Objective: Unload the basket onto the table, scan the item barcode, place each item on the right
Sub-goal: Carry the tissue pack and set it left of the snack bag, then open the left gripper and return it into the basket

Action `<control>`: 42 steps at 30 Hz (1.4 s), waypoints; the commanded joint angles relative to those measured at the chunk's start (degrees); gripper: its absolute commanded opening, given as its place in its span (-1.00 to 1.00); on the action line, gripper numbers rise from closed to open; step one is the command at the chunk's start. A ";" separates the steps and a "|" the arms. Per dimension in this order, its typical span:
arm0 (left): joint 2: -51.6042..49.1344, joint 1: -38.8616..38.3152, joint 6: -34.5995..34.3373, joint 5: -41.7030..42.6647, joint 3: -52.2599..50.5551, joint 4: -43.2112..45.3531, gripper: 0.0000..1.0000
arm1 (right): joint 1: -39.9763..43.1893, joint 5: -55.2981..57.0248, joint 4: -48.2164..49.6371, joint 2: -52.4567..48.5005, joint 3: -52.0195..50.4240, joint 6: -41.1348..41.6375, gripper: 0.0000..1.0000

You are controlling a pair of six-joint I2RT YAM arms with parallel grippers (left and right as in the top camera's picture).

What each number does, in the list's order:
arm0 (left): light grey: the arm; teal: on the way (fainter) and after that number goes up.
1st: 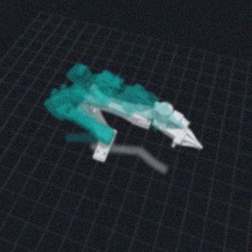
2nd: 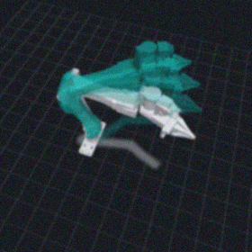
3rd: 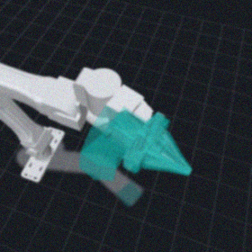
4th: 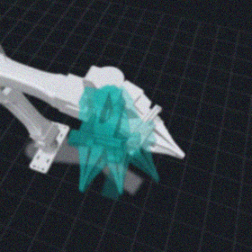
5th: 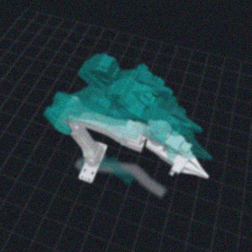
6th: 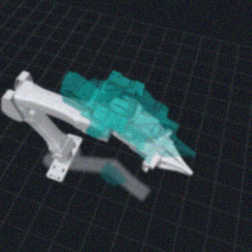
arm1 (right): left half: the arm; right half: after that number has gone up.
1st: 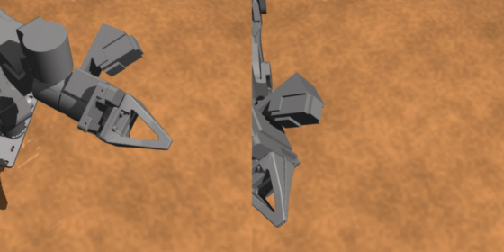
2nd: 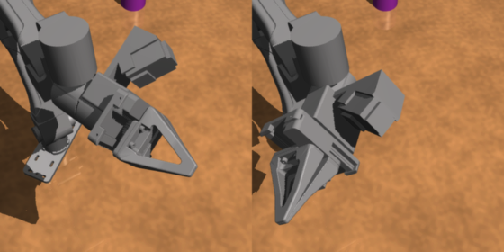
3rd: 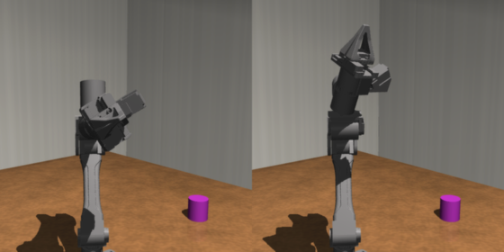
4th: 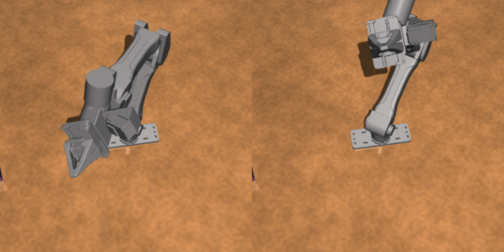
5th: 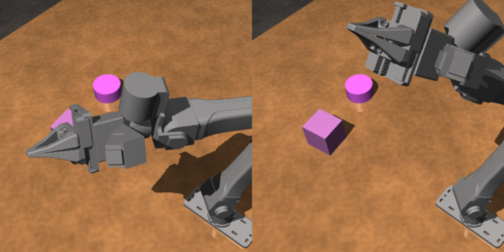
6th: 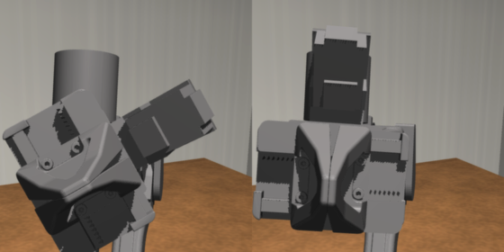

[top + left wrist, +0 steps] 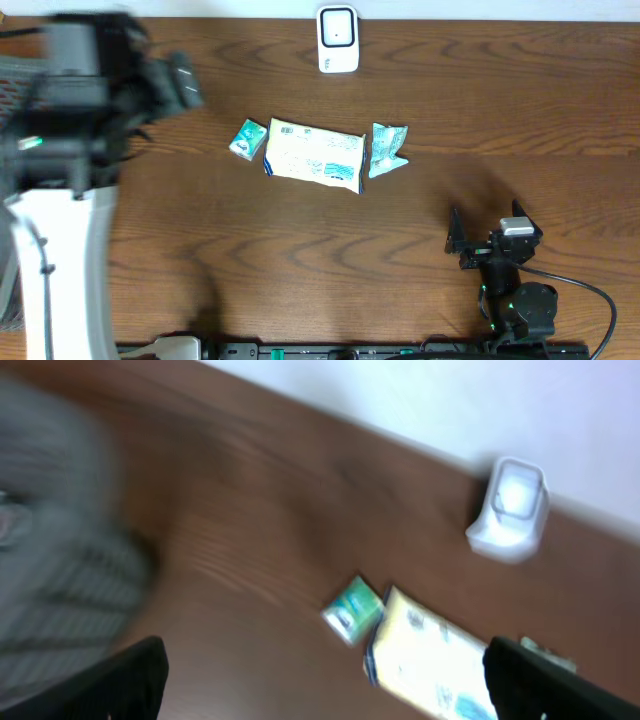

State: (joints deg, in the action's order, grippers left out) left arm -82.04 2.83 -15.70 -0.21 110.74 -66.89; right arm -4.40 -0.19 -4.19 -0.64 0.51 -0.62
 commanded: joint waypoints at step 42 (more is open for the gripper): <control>-37.97 43.93 -31.26 -20.02 8.33 -25.75 0.99 | 0.02 0.04 -0.11 0.26 -0.20 0.59 0.99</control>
State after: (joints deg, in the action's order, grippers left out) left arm -117.58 45.95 -43.29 -18.59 118.87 -90.87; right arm -4.40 -0.19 -4.19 -0.64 0.51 -0.62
